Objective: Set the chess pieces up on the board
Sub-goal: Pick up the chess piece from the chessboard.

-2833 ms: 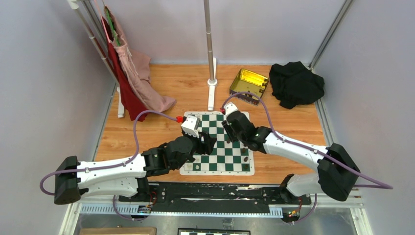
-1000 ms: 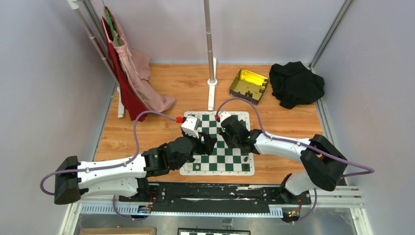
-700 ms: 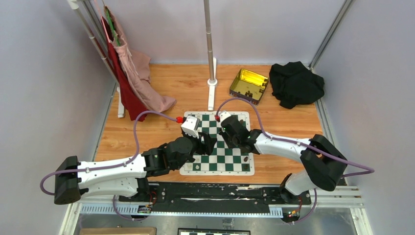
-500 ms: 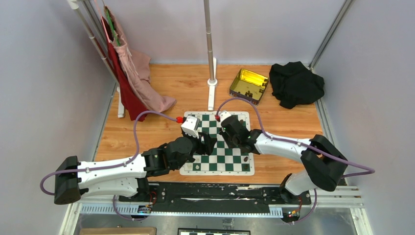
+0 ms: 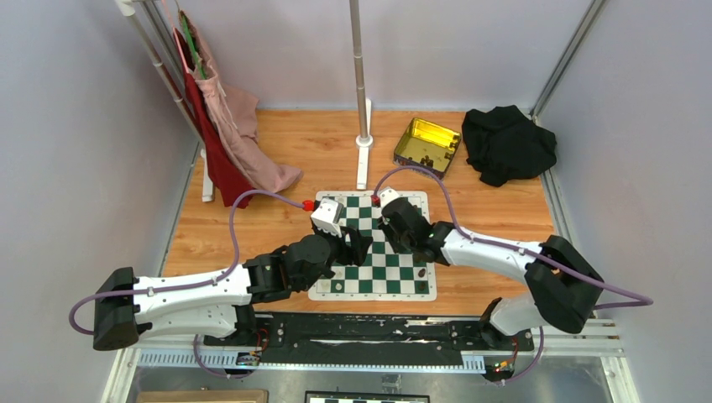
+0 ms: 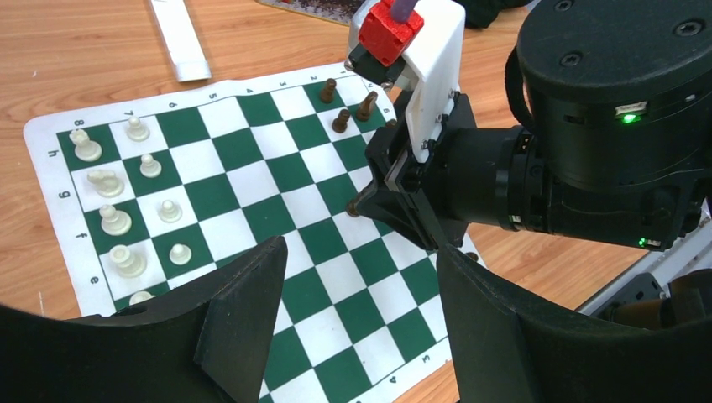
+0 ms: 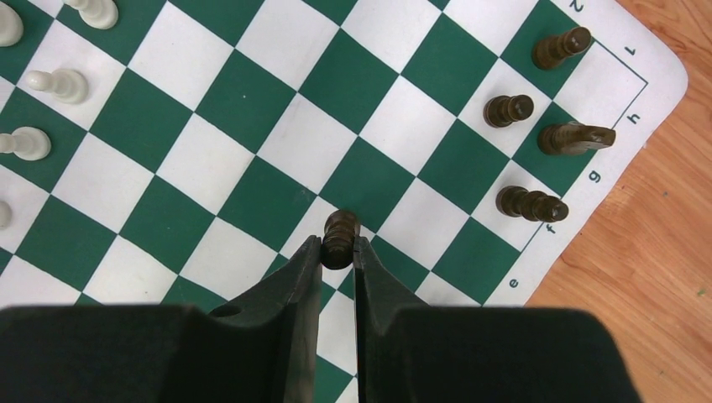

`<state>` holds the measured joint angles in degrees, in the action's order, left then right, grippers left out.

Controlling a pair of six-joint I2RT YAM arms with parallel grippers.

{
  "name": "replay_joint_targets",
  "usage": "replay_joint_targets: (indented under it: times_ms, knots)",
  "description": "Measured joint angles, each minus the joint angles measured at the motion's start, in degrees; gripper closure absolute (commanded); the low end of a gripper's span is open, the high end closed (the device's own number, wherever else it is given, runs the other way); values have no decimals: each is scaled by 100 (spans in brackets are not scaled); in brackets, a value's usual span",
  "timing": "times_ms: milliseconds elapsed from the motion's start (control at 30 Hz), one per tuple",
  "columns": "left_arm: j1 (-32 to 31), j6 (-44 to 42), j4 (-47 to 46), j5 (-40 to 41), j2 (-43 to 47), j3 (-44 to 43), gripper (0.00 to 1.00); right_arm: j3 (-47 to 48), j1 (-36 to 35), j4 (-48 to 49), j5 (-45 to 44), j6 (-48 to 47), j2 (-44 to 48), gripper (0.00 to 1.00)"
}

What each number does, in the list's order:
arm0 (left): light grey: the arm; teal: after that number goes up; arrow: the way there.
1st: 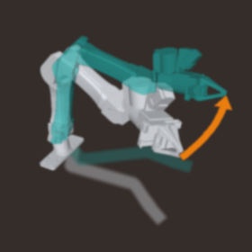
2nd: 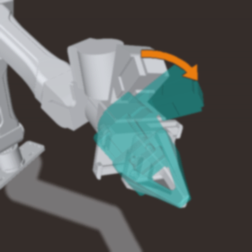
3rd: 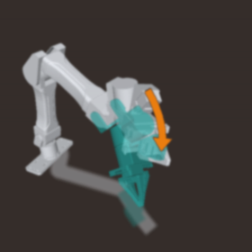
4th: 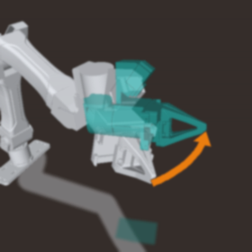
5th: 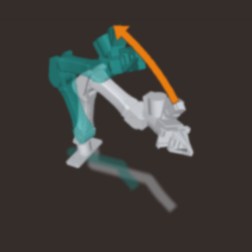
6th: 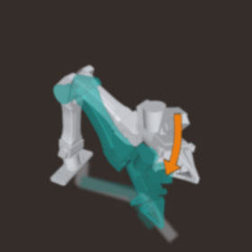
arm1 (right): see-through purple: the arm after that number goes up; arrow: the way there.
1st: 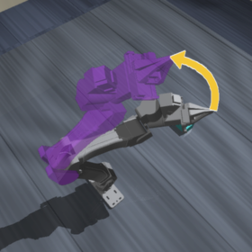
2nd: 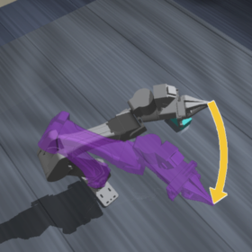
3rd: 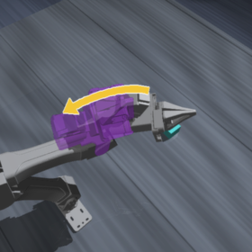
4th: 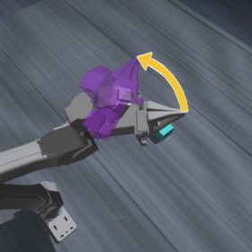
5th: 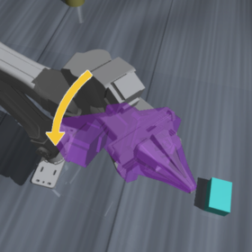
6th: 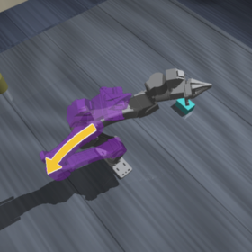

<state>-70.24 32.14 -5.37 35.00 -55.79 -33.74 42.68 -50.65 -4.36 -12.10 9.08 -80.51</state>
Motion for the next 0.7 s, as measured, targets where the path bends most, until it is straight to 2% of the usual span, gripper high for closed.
replay_joint_targets:
  times_ms: [467,700]
  knots:
    - [0,2,-11,0,0,0,28,0,4,-33,-59,7,337,100]
    - [0,0,-11,0,0,0,25,0,68,-42,-61,15,461,100]
